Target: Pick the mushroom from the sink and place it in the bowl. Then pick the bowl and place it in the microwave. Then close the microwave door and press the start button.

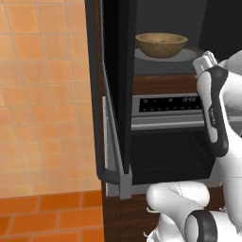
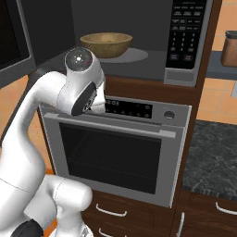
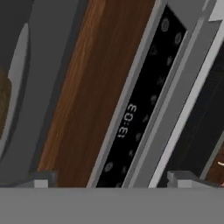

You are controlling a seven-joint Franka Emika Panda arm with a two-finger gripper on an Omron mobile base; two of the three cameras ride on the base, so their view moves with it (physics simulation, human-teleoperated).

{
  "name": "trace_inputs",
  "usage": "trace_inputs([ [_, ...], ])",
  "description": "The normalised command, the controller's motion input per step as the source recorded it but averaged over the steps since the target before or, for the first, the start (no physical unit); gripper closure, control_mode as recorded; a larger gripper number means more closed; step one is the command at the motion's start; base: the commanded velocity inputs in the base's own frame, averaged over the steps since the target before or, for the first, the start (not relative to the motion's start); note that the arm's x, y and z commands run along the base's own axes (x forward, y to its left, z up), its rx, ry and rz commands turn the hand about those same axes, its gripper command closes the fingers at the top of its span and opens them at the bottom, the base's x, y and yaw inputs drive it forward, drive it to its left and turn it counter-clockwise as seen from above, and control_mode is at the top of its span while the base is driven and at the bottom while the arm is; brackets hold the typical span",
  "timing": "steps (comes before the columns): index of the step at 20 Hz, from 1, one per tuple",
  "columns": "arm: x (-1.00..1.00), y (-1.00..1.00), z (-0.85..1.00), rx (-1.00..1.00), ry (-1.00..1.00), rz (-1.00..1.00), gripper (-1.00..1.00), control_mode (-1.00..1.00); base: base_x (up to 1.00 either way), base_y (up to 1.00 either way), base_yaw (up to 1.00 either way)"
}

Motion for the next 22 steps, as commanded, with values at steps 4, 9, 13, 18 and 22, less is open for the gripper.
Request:
trace_inputs([
  [4, -0.31, 0.02, -0.26, -0.38, -0.14, -0.05, -1.0, -1.0, 0.0, 0.0, 0.0],
  [9, -0.27, 0.13, -0.05, -0.37, -0.16, -0.21, -1.0, -1.0, 0.0, 0.0, 0.0],
  [13, -0.14, 0.05, -0.15, -0.38, 0.0, -0.31, -1.0, -1.0, 0.0, 0.0, 0.0],
  [18, -0.05, 0.06, -0.27, -0.32, 0.0, -0.17, -1.0, -1.0, 0.0, 0.0, 0.0],
  [22, -0.19, 0.0, -0.27, -0.27, -0.13, -0.08, -1.0, -1.0, 0.0, 0.0, 0.0],
])
